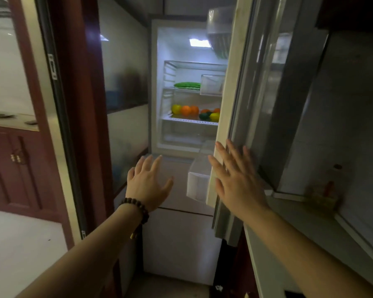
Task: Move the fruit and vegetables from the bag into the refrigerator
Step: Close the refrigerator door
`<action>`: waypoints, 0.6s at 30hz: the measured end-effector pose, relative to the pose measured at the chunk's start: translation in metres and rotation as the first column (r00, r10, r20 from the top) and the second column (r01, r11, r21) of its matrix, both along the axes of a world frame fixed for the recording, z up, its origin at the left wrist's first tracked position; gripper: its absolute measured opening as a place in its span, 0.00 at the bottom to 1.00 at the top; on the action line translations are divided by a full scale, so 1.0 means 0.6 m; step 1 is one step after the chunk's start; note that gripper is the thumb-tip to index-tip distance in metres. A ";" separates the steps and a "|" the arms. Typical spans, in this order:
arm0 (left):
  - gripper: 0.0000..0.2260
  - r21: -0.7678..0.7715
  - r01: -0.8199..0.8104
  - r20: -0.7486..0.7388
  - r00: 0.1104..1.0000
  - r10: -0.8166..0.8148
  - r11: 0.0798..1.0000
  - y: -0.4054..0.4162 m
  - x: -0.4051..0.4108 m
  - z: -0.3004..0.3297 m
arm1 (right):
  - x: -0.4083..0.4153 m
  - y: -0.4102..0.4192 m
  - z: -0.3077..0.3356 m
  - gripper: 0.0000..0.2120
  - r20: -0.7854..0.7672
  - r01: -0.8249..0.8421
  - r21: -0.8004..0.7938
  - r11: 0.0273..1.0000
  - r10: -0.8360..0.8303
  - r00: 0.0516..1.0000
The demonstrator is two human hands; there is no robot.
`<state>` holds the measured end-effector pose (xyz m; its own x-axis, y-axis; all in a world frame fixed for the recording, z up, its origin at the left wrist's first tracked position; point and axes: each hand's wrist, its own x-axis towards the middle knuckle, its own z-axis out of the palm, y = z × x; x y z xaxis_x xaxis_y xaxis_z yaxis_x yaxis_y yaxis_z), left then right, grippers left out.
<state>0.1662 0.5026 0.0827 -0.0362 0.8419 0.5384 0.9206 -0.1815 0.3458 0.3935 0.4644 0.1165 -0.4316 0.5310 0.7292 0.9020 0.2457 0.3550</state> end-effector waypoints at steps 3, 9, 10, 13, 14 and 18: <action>0.32 -0.001 -0.016 -0.002 1.000 0.016 1.000 0.001 -0.013 0.002 | 0.003 0.030 -0.003 0.25 0.156 -0.011 0.036 0.999 0.006 0.988; 0.33 -0.016 -0.064 0.032 0.997 0.064 0.998 0.025 -0.055 -0.009 | -0.069 0.118 -0.021 0.20 0.300 -0.157 0.103 0.982 0.120 0.947; 0.33 -0.020 -0.071 0.037 0.997 0.072 0.997 0.030 -0.063 -0.011 | -0.086 0.133 -0.023 0.19 0.334 -0.170 0.106 0.980 0.126 0.934; 0.33 -0.031 -0.083 0.045 0.995 0.085 0.996 0.052 -0.086 -0.016 | -0.142 0.178 -0.014 0.19 0.453 -0.207 0.059 0.977 0.158 0.877; 0.33 -0.031 -0.083 0.045 0.995 0.084 0.996 0.061 -0.093 -0.016 | -0.159 0.193 -0.010 0.19 0.489 -0.217 0.035 0.976 0.173 0.855; 0.33 -0.027 -0.064 0.030 0.997 0.064 0.998 0.098 -0.129 -0.022 | -0.210 0.258 -0.013 0.17 0.585 -0.258 -0.016 0.966 0.219 0.781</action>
